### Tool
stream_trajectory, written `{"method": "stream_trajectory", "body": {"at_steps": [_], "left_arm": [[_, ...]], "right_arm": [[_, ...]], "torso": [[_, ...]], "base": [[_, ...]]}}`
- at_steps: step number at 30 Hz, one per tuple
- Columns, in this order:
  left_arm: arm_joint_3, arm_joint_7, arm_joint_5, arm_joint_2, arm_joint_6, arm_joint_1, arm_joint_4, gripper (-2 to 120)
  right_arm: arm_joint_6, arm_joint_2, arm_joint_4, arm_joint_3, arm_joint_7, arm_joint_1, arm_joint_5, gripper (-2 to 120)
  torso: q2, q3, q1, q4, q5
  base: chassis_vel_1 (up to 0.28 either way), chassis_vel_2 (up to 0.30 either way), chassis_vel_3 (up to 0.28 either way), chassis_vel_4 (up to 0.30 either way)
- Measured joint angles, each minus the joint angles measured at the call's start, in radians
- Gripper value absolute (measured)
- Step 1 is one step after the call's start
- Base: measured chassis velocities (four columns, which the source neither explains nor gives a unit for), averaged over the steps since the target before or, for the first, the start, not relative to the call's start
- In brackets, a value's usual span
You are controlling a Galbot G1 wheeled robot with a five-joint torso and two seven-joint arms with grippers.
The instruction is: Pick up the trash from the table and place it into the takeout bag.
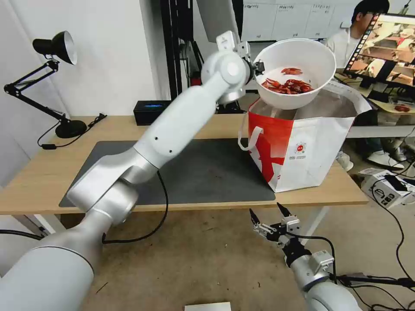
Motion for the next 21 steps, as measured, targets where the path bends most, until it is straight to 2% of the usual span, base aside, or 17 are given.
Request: {"method": "stream_trajectory", "body": {"at_steps": [1, 4, 8, 15, 21], "left_arm": [[0.000, 0.000, 0.000, 0.000, 0.000, 0.000, 0.000, 0], [0.049, 0.002, 0.102, -0.001, -0.043, 0.018, 0.004, 0], [0.082, -0.003, 0.184, 0.001, -0.062, 0.034, -0.001, 0], [0.118, -0.005, 0.241, 0.011, -0.078, 0.053, -0.029, 0], [0.142, 0.013, 0.247, 0.034, -0.079, 0.059, -0.068, 0]], "right_arm": [[0.000, 0.000, 0.000, 0.000, 0.000, 0.000, 0.000, 100], [0.000, 0.000, 0.000, 0.000, 0.000, 0.000, 0.000, 100], [0.000, 0.000, 0.000, 0.000, 0.000, 0.000, 0.000, 100], [0.000, 0.000, 0.000, 0.000, 0.000, 0.000, 0.000, 100], [0.000, 0.000, 0.000, 0.000, 0.000, 0.000, 0.000, 100]], "torso": [[0.000, 0.000, 0.000, 0.0000, 0.0000], [0.000, 0.000, 0.000, 0.0000, 0.0000], [0.000, 0.000, 0.000, 0.0000, 0.0000], [0.000, 0.000, 0.000, 0.0000, -0.0001], [0.000, 0.000, 0.000, 0.0000, -0.0001]], "base": [[0.000, 0.000, 0.000, 0.000], [0.000, 0.000, 0.000, 0.000], [0.000, 0.000, 0.000, 0.000], [0.000, 0.000, 0.000, 0.000], [0.000, 0.000, 0.000, 0.000]]}}
